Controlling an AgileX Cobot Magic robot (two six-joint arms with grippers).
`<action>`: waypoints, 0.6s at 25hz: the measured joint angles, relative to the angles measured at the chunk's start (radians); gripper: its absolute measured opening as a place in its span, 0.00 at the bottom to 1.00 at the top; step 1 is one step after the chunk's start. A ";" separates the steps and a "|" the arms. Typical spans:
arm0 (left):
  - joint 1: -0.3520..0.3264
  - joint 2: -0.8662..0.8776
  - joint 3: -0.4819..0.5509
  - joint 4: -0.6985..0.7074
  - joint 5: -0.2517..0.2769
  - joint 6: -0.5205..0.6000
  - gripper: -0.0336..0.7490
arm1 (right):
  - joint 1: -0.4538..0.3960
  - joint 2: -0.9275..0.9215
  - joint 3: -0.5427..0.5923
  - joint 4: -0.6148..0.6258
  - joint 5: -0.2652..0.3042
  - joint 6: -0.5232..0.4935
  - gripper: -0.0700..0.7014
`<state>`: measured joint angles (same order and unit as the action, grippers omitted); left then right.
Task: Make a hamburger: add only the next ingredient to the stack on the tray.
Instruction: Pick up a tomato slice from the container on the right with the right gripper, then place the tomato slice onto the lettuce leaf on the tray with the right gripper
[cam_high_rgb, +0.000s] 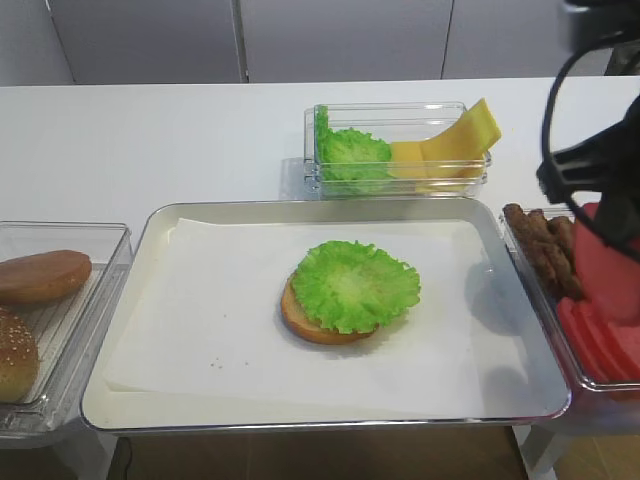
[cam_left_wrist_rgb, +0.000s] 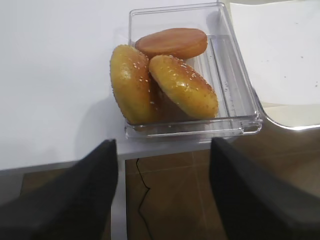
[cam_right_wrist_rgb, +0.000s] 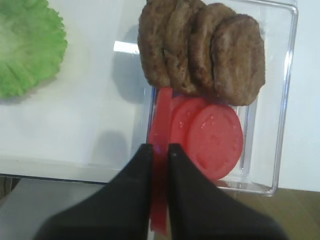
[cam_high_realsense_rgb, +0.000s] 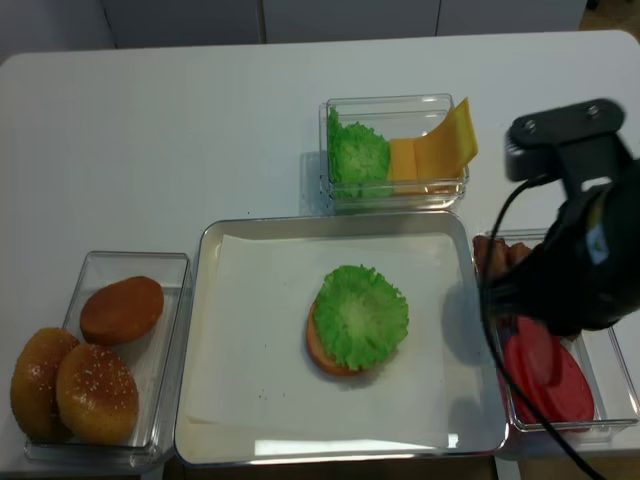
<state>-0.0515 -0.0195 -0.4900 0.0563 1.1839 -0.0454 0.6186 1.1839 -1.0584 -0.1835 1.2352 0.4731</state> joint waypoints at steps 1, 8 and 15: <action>0.000 0.000 0.000 0.000 0.000 0.000 0.59 | 0.000 -0.018 -0.010 0.000 0.007 0.000 0.18; 0.000 0.000 0.000 0.000 0.000 0.000 0.59 | 0.043 -0.032 -0.159 -0.018 0.016 0.000 0.18; 0.000 0.000 0.000 0.000 0.000 0.000 0.59 | 0.179 0.125 -0.295 -0.095 0.019 0.000 0.18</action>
<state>-0.0515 -0.0195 -0.4900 0.0563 1.1839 -0.0454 0.7972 1.3085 -1.3535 -0.2783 1.2537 0.4731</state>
